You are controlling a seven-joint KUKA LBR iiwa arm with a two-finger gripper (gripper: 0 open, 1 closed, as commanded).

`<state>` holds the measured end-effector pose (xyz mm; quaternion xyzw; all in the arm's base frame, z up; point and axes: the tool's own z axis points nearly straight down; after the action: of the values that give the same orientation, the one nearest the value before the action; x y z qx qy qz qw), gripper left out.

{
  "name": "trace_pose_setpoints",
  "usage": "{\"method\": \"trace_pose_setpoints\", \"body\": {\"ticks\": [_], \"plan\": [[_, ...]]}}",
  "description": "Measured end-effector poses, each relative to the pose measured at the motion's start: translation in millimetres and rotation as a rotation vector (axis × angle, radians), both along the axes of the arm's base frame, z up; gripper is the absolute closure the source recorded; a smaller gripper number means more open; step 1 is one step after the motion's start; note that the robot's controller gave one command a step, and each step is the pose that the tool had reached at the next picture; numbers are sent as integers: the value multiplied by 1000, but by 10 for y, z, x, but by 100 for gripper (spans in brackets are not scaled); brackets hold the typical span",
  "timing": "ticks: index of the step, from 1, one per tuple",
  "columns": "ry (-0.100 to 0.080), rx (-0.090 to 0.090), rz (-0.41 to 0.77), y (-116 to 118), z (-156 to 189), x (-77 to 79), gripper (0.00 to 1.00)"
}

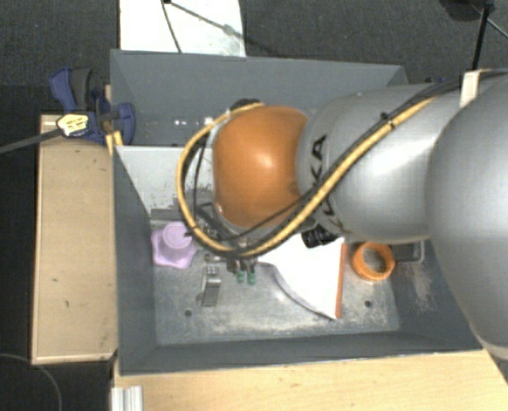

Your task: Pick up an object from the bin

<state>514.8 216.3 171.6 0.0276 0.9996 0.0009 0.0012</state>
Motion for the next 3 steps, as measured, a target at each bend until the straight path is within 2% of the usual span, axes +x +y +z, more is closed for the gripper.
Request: {"method": "trace_pose_setpoints", "body": {"ticks": [1, 2, 3], "plan": [[0, 0, 5, -182, -140, 482, 0], [-4, 0, -92, -322, -444, 609, 0], [13, -5, -102, -454, -173, 428, 0]]}}
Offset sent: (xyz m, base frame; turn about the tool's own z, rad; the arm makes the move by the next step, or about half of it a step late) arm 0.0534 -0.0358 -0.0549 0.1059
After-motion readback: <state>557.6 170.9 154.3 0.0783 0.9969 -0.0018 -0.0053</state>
